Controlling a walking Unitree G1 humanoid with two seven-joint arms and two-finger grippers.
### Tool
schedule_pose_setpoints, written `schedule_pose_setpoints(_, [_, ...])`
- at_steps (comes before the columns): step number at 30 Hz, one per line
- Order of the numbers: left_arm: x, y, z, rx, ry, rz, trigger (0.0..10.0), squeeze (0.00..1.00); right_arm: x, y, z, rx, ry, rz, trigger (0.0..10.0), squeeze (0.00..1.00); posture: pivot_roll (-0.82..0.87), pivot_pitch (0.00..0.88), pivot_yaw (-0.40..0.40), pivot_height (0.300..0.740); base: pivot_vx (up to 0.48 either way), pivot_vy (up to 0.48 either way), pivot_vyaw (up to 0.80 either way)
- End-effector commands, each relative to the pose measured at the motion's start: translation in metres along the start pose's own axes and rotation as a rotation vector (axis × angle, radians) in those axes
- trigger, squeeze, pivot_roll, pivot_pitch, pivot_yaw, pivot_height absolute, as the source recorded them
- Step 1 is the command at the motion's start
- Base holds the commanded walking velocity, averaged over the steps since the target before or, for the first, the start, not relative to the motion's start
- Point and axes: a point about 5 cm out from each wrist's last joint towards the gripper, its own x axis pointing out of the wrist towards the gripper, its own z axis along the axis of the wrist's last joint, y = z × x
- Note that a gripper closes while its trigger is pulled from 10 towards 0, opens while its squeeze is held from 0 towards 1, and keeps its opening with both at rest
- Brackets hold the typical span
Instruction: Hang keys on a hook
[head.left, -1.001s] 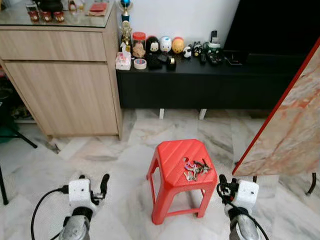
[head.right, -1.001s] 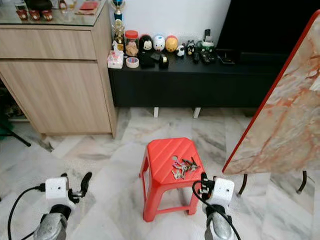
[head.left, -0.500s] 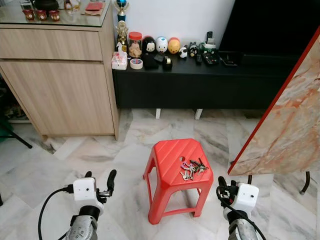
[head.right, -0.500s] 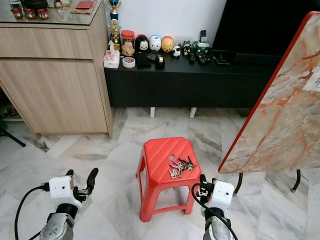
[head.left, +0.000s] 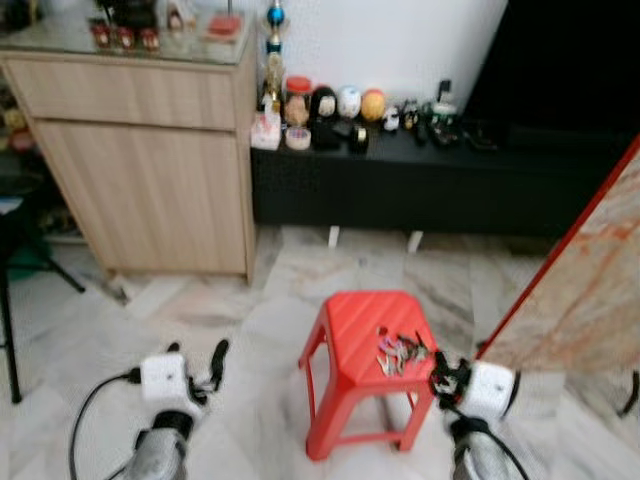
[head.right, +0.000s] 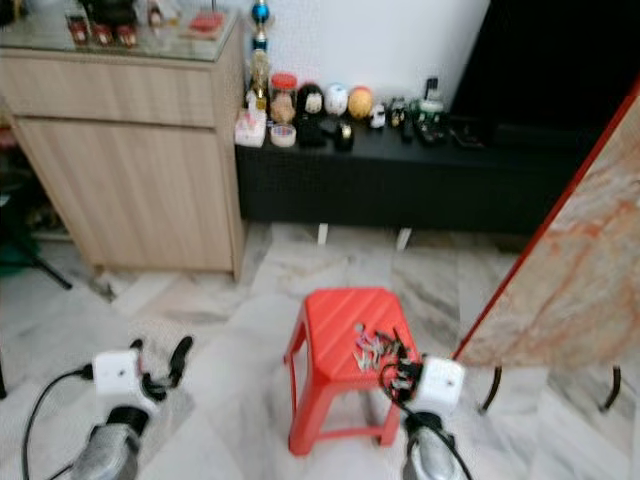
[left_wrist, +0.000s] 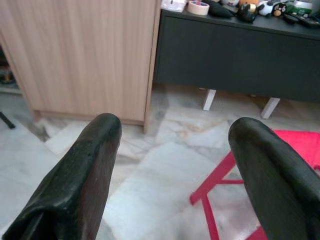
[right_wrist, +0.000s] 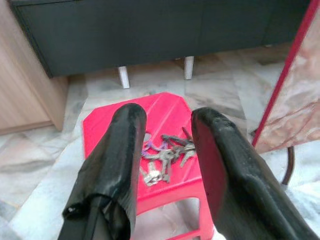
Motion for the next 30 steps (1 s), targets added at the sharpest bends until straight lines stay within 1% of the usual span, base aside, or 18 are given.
schedule_pose_setpoints(1, [0.0039,-0.0138,0.0005,-0.028,0.004,-0.036,10.0,0.0,0.0027,-0.0086,0.0055,-0.004,-0.014,-0.029,10.0,0.0,0.03,0.0,-0.107,0.74,0.33,0.0,0.0])
schedule_pose_setpoints(5, [0.0047,-0.0148,0.0014,-0.033,0.002,-0.04,10.0,0.0,0.0043,-0.0066,0.0065,0.003,-0.015,-0.029,10.0,0.0,0.03,0.0,-0.108,0.74,0.334,0.0,0.0])
schedule_pose_setpoints(23, [0.006,-0.0186,0.0014,-0.038,0.011,-0.048,10.0,0.0,0.0055,-0.0064,0.0062,-0.001,-0.005,-0.03,10.0,0.0,0.03,0.0,-0.108,0.74,0.323,0.0,0.0])
schedule_pose_setpoints(30, [0.0061,-0.0199,-0.0004,-0.043,0.023,-0.053,10.0,0.0,0.0057,-0.0059,0.0064,-0.001,-0.008,-0.027,10.0,0.0,0.03,0.0,-0.11,0.74,0.0,0.0,0.0])
